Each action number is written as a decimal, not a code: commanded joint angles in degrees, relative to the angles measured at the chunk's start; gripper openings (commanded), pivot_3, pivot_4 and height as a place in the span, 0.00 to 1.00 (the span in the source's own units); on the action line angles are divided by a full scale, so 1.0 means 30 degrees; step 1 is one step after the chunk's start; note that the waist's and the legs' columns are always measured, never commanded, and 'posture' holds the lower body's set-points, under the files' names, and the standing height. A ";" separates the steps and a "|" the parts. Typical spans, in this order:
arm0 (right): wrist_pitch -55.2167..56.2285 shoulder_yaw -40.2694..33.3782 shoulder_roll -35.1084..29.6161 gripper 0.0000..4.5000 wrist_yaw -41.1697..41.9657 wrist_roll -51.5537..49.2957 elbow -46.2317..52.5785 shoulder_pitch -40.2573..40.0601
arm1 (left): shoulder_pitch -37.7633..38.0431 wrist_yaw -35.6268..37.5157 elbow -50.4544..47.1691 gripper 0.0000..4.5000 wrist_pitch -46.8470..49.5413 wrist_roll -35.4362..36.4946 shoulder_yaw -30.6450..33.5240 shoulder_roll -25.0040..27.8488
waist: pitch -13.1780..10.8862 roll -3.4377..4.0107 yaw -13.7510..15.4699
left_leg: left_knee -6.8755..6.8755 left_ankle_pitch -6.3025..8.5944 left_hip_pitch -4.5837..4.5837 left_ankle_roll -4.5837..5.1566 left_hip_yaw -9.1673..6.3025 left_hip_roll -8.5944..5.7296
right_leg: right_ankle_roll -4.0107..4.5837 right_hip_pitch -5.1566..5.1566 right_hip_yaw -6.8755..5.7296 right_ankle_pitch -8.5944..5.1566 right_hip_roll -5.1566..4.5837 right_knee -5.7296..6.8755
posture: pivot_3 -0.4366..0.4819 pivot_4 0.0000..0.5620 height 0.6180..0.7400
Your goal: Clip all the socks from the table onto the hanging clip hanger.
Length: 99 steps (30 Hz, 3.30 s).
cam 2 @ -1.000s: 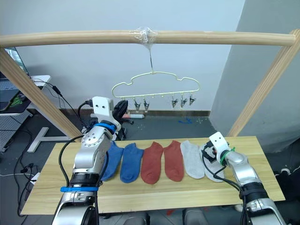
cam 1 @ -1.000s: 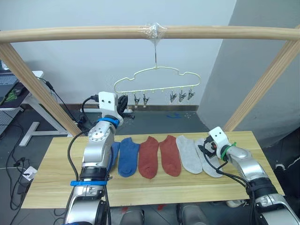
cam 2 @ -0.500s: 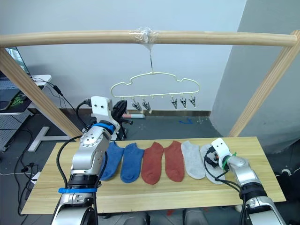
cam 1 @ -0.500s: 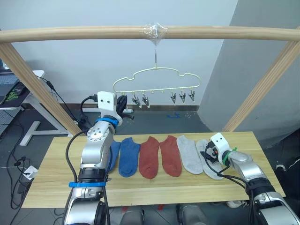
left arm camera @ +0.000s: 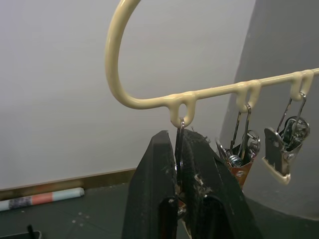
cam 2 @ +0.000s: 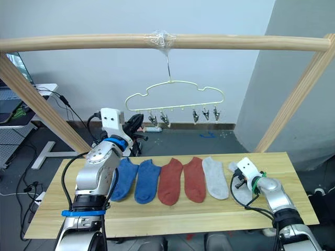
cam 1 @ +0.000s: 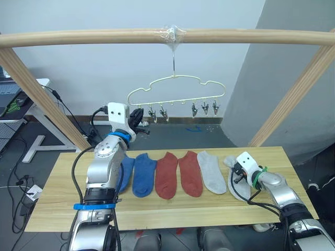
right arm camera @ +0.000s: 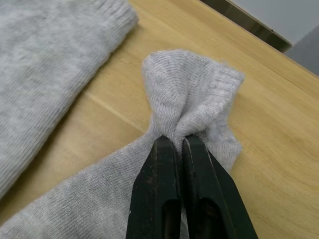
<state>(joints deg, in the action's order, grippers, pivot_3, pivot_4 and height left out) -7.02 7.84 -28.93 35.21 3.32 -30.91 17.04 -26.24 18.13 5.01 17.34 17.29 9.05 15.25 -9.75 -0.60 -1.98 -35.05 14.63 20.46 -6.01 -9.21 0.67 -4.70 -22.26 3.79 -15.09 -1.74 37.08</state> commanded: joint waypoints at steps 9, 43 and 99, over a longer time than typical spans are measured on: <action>-0.5496 0.2127 0.2537 0.01 0.1574 -0.1159 1.1243 0.0866 | 0.0160 0.0339 -0.3076 0.00 1.0336 1.0464 0.4494 0.0406 | -0.0291 -0.0021 -0.0104 | 0.0000 -0.0001 0.0034 -0.0002 -0.0035 0.0013 | -0.0005 -0.0022 -0.0026 -0.0007 0.0002 0.0010 | 0.56 0.32 1.00; -1.0492 0.4463 0.7326 0.01 0.0022 -0.2901 1.4267 0.4164 | 0.0562 -0.1430 -0.4400 0.00 1.1974 1.4575 0.4819 0.0670 | -0.0324 -0.0084 0.0151 | 0.0019 -0.0051 0.0160 -0.0104 -0.0029 0.0007 | 0.0094 -0.0170 -0.0034 0.0049 -0.0014 -0.0004 | 0.58 0.29 1.00; -0.9835 0.3083 0.9948 0.12 -0.0697 -0.5205 1.0218 0.6162 | 0.6365 -0.2747 -0.9476 1.00 1.2869 1.8390 0.6505 0.4950 | -0.0320 -0.0093 0.0215 | 0.0030 -0.0053 0.0318 -0.0105 -0.0037 0.0010 | 0.0110 -0.0363 -0.0037 0.0051 -0.0015 0.0047 | 0.65 0.27 1.00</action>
<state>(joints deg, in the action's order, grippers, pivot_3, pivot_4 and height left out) -36.00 18.71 -1.14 33.40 -9.26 -1.56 33.78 -7.03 9.44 -20.72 56.80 71.84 27.26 29.08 -10.71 -0.88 -1.33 -34.96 14.48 21.41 -6.32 -9.34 0.70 -4.36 -23.36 3.66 -14.94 -1.78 37.25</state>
